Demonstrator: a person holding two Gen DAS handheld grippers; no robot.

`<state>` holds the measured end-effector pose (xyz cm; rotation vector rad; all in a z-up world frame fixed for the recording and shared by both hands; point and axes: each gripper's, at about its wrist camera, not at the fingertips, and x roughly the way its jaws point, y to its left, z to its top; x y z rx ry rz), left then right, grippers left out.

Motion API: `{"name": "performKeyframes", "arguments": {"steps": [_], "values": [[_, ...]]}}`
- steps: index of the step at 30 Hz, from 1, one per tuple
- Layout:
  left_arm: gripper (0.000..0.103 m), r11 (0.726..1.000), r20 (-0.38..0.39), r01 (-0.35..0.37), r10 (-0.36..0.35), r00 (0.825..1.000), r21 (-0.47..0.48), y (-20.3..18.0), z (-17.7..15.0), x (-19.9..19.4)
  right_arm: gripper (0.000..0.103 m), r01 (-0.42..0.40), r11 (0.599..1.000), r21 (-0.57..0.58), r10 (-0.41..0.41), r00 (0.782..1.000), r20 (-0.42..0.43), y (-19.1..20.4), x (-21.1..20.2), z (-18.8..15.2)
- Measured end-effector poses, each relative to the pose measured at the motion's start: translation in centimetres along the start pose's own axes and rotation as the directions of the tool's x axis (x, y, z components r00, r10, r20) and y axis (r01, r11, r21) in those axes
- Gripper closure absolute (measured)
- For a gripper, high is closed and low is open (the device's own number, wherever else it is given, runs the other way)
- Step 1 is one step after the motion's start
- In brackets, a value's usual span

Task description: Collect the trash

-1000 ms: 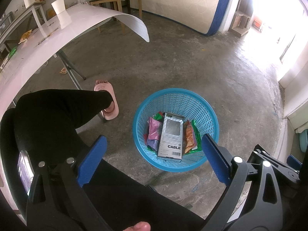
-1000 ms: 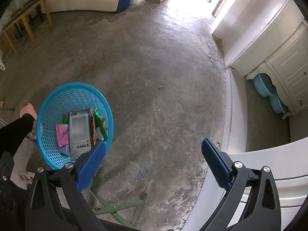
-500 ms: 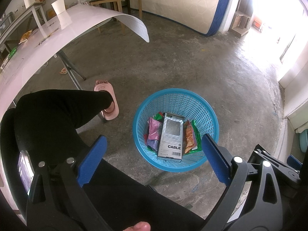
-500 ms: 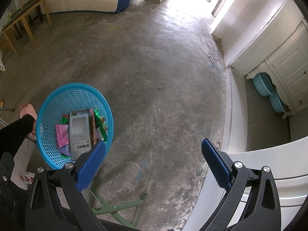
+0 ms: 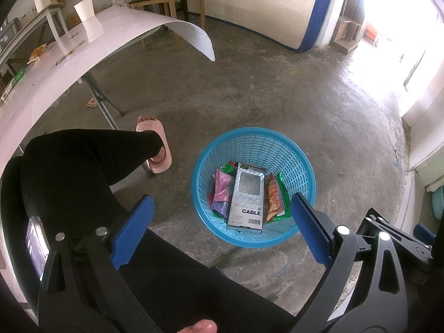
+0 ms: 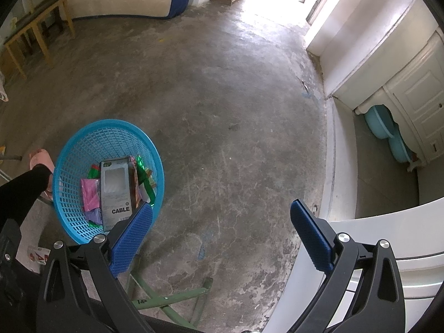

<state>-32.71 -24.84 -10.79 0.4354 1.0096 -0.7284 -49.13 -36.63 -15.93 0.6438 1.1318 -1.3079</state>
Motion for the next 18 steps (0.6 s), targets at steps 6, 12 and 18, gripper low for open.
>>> {"name": "performKeyframes", "arguments": {"steps": [6, 12, 18], "values": [[0.009, 1.000, -0.001, 0.000, 0.000, 1.000, 0.000, 0.02, -0.02, -0.01, 0.006, -0.001, 1.000, -0.004, 0.001, 1.000, -0.002, -0.04, 0.04, 0.02], [0.009, 1.000, 0.001, 0.000, 0.000, 1.000, 0.002, -0.01, -0.01, 0.03, 0.006, -0.002, 1.000, 0.001, 0.002, 1.000, -0.003, -0.08, -0.04, 0.00], [0.009, 1.000, 0.000, 0.000, 0.000, 1.000, 0.000, -0.04, -0.02, 0.00, 0.006, -0.003, 1.000, -0.003, 0.003, 1.000, -0.002, 0.02, -0.05, 0.05]]}}
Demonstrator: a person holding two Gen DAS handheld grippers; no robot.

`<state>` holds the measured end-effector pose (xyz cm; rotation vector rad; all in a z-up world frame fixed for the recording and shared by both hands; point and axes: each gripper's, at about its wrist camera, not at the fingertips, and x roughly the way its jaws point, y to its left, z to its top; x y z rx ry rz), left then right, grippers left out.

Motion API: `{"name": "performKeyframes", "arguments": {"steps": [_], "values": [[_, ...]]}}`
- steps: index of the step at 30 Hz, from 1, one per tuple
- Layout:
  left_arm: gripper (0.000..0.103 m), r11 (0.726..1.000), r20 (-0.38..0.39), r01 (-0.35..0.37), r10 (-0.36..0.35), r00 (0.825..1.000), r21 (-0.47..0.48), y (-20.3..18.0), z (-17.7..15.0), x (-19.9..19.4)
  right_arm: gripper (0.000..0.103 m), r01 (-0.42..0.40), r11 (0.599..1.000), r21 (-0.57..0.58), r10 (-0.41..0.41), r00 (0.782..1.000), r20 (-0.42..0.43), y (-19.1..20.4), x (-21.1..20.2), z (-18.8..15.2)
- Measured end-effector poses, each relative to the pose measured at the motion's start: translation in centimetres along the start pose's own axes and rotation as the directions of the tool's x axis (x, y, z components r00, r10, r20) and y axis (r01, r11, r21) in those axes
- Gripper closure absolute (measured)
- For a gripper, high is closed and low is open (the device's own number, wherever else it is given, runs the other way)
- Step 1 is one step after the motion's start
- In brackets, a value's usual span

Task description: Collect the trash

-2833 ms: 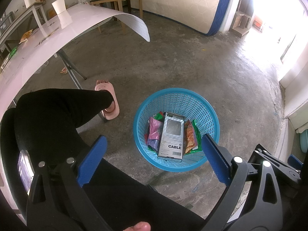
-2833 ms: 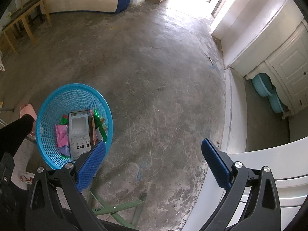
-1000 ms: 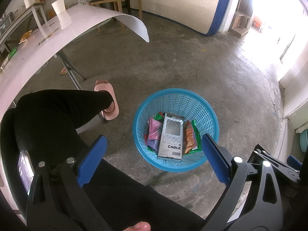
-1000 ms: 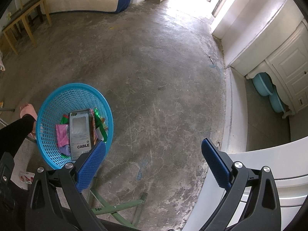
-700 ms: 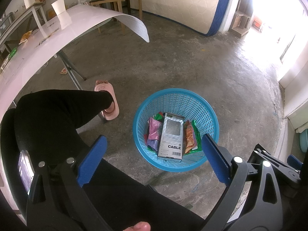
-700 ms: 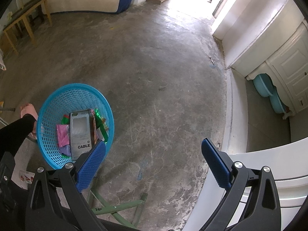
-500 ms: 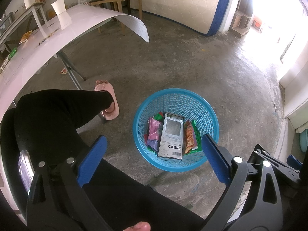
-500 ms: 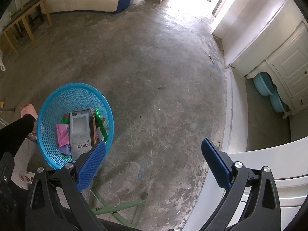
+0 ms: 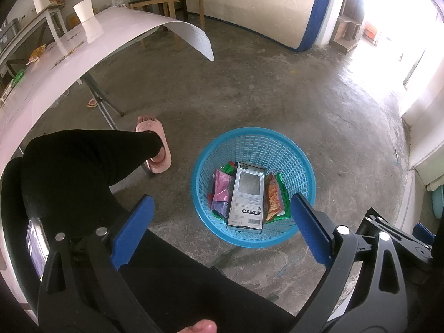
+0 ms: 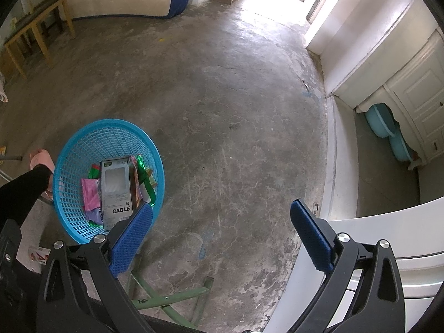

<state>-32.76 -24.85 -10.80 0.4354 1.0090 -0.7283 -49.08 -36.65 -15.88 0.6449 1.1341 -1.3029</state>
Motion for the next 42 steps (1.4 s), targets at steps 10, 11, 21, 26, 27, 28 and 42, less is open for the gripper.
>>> {"name": "performKeyframes", "arguments": {"steps": [10, 11, 21, 26, 27, 28, 42], "values": [[0.009, 1.000, 0.001, -0.001, 0.001, 1.000, 0.000, -0.04, 0.01, 0.03, 0.006, 0.000, 1.000, 0.004, 0.000, 1.000, 0.000, -0.10, -0.06, 0.01], [0.009, 1.000, 0.001, -0.001, 0.001, 1.000, 0.001, -0.04, 0.04, 0.04, 0.006, 0.000, 1.000, 0.003, 0.000, 1.000, 0.001, -0.07, -0.07, 0.03], [0.009, 1.000, 0.000, -0.001, 0.001, 1.000, -0.001, -0.02, -0.03, 0.02, 0.006, -0.001, 1.000, 0.001, 0.001, 1.000, -0.001, -0.19, 0.01, 0.12], [0.009, 1.000, 0.001, -0.001, 0.001, 1.000, -0.001, -0.03, -0.05, 0.01, 0.006, -0.001, 1.000, 0.004, 0.001, 1.000, -0.003, -0.19, -0.01, 0.13], [0.009, 1.000, 0.001, 0.000, 0.000, 1.000, -0.001, -0.05, -0.02, 0.04, 0.006, -0.002, 1.000, 0.001, 0.002, 1.000, -0.003, -0.20, 0.03, 0.17], [0.009, 1.000, 0.000, 0.000, 0.000, 1.000, -0.001, -0.07, -0.01, 0.05, 0.006, -0.002, 1.000, -0.001, 0.002, 1.000, -0.004, -0.14, 0.01, 0.14], [0.009, 1.000, 0.001, -0.001, 0.001, 1.000, 0.000, -0.08, 0.01, 0.00, 0.006, -0.002, 1.000, 0.000, 0.002, 1.000, -0.001, -0.09, -0.02, -0.11]]}}
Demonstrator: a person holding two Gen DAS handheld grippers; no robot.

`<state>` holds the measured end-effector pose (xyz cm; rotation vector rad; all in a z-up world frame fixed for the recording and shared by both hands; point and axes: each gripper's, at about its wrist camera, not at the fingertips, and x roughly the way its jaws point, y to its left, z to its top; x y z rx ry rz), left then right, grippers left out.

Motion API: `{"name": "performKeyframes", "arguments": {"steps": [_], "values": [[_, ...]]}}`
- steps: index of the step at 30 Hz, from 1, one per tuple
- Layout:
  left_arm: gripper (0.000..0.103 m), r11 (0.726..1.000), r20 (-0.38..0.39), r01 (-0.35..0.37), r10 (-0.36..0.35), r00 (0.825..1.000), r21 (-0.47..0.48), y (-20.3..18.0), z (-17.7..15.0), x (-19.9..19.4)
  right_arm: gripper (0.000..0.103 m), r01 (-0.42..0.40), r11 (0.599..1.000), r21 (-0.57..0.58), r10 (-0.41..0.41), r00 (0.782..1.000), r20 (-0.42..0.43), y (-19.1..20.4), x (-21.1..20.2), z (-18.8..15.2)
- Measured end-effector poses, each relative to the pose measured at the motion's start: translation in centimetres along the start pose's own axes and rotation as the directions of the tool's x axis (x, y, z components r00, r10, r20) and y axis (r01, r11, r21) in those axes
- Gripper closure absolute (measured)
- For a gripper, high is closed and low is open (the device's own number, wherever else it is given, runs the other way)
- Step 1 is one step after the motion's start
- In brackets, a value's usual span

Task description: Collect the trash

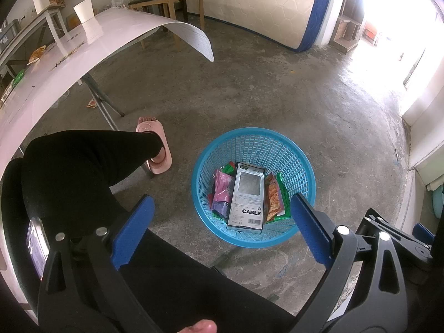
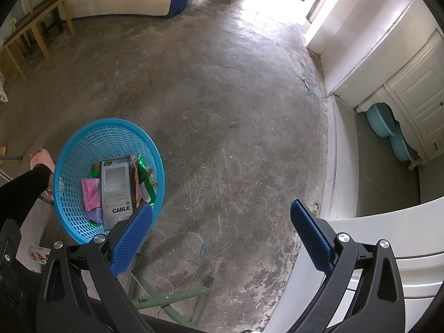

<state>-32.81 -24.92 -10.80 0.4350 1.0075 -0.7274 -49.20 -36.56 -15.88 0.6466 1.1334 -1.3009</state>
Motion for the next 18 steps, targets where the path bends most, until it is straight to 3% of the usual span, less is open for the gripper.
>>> {"name": "performKeyframes", "arguments": {"steps": [18], "values": [[0.009, 1.000, 0.000, 0.000, 0.000, 1.000, 0.000, -0.05, 0.02, 0.04, 0.006, -0.001, 1.000, 0.002, 0.001, 1.000, -0.005, -0.09, 0.03, -0.07]]}}
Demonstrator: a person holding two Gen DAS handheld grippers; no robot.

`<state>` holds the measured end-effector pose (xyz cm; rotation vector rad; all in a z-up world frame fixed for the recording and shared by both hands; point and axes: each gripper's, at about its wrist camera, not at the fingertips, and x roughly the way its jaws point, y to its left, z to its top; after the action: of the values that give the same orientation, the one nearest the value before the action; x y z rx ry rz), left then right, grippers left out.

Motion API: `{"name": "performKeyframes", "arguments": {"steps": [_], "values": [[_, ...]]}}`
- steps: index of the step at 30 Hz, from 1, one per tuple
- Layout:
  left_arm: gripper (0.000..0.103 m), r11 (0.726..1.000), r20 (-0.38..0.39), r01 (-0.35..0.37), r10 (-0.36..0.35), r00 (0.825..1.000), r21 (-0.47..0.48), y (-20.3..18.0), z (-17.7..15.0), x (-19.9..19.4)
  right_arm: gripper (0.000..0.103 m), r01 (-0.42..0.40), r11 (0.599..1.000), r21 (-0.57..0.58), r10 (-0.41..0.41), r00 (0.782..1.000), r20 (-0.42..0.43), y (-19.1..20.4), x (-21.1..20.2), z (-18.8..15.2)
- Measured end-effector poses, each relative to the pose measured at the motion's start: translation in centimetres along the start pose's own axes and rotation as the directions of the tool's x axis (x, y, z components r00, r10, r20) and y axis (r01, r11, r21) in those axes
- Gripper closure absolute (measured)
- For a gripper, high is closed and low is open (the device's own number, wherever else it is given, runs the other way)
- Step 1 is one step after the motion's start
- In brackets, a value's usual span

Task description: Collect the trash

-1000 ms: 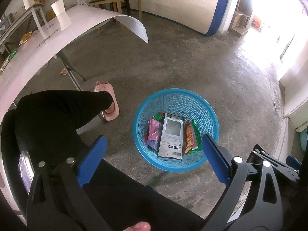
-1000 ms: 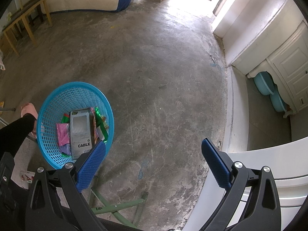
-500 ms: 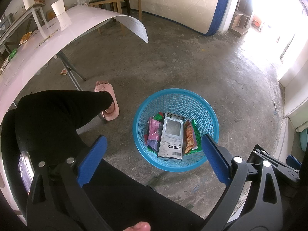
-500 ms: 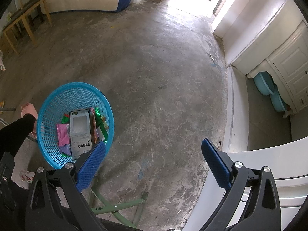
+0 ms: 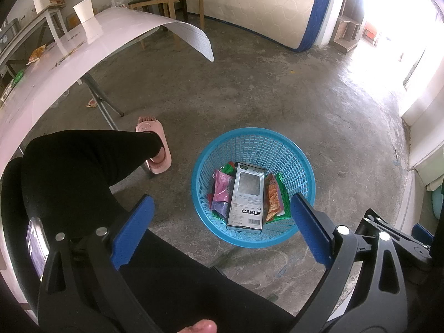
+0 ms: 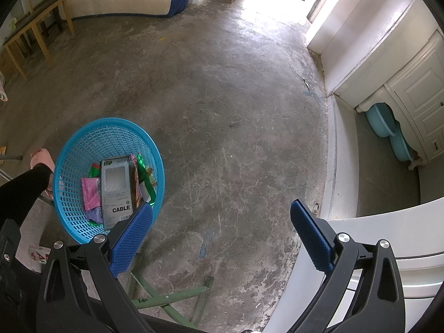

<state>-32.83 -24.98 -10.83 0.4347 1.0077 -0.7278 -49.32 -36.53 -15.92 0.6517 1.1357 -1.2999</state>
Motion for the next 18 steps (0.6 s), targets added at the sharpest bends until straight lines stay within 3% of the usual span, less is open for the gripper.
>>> {"name": "performKeyframes", "arguments": {"steps": [18], "values": [[0.009, 1.000, 0.001, -0.002, 0.002, 1.000, 0.000, 0.02, -0.03, -0.02, 0.006, -0.001, 1.000, 0.001, 0.001, 1.000, -0.004, 0.14, 0.08, -0.12]]}}
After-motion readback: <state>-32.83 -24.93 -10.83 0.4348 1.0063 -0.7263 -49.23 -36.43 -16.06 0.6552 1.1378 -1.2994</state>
